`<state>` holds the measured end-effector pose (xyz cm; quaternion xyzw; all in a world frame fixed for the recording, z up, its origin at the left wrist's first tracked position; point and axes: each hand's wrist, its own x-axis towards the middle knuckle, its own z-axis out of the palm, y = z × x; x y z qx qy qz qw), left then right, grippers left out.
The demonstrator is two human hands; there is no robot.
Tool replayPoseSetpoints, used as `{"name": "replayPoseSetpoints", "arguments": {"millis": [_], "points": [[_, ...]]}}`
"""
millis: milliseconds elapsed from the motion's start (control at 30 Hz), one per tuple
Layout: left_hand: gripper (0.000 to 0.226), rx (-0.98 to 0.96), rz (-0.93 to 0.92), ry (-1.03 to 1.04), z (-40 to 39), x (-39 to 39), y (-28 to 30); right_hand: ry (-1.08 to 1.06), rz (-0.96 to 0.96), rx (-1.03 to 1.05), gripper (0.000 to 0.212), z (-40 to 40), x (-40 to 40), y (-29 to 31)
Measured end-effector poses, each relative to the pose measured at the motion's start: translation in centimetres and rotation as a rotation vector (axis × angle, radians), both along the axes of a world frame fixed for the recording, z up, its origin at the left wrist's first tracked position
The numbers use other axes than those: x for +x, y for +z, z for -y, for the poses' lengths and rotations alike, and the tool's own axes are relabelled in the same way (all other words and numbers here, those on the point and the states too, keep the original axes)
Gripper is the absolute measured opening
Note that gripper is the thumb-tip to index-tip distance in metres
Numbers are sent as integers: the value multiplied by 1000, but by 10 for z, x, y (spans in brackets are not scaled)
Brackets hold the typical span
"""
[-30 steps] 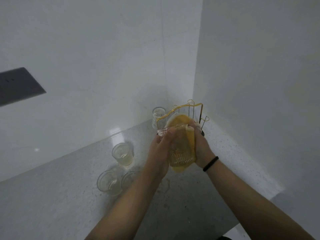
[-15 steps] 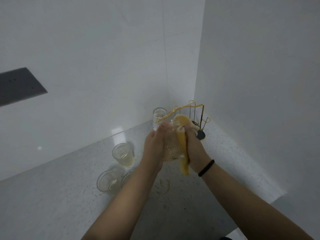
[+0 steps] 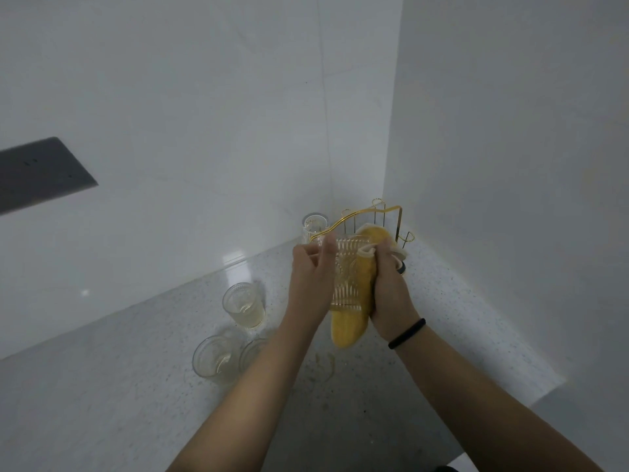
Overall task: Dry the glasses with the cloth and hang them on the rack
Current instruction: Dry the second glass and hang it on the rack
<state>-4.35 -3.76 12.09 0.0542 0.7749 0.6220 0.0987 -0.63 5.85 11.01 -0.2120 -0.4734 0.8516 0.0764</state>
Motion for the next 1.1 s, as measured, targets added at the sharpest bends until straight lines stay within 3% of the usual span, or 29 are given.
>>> {"name": "replayPoseSetpoints", "arguments": {"millis": [100,267,433,533,667,767,933,1100], "points": [[82,24,14,-35,-2,8,0,4,-42,33,52,4,1,-8],[79,236,54,-115,-6,15,-3,76,-69,-115,65,-14,-4,0],[60,99,-49,-25,-6,0,2,25,-16,-88,67,-9,1,-1],[45,1,-66,64,-8,-2,2,-27,-39,8,57,-2,3,-2],[76,39,-62,36,-19,15,2,-61,-37,151,48,3,-1,0],[86,117,-20,30,-16,17,3,-18,-64,65,56,-8,-2,1],[62,170,16,-82,-13,15,4,93,-74,-66,66,-18,-3,5],[69,-18,-85,87,-14,4,7,6,-79,-1,56,-5,2,-3]]}}
